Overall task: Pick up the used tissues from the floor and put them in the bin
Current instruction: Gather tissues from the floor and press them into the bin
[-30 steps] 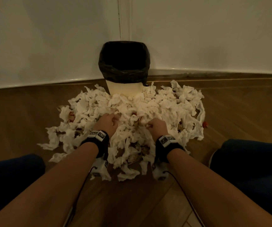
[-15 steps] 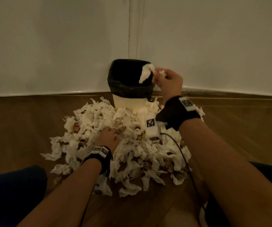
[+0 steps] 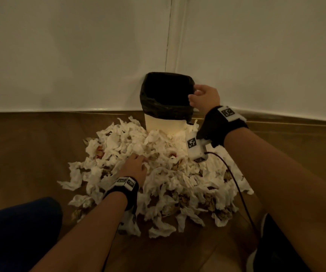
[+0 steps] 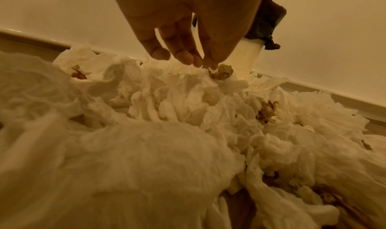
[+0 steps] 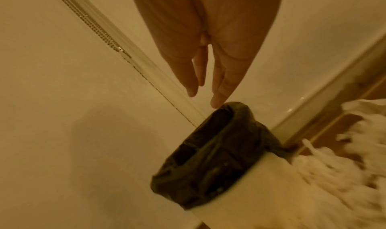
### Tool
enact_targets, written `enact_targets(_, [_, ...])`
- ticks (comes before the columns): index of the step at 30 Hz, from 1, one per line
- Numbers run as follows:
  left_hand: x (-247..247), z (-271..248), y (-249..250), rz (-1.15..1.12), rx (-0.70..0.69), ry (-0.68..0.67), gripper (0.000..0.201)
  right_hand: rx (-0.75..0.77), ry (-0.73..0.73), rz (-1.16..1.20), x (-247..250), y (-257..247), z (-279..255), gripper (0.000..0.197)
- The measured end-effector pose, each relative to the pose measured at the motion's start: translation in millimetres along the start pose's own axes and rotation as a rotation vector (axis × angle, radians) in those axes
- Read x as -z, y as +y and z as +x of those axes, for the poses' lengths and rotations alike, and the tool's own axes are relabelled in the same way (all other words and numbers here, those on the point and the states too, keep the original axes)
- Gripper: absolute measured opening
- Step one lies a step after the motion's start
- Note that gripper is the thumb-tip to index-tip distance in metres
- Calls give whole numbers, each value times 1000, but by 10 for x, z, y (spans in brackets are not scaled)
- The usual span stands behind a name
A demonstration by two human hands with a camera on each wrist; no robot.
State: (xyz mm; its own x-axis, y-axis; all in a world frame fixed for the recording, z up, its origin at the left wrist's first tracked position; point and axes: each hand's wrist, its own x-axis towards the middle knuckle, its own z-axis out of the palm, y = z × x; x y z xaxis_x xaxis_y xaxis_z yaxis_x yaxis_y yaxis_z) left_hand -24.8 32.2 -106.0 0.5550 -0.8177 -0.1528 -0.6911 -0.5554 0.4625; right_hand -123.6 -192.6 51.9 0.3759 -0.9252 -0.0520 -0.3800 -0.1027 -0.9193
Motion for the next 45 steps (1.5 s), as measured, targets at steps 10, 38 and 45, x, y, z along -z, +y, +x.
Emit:
enact_targets(10, [-33, -38, 150, 131, -10, 128, 27, -41, -92, -340, -182, 911, -694, 15])
enact_targets(38, [-244, 387, 167, -335, 59, -28, 12, -111, -275, -531, -648, 1729, -941, 23])
enact_targets(45, [-39, 275, 264, -619, 100, 60, 22, -158, -47, -223, -454, 1676, -952, 26])
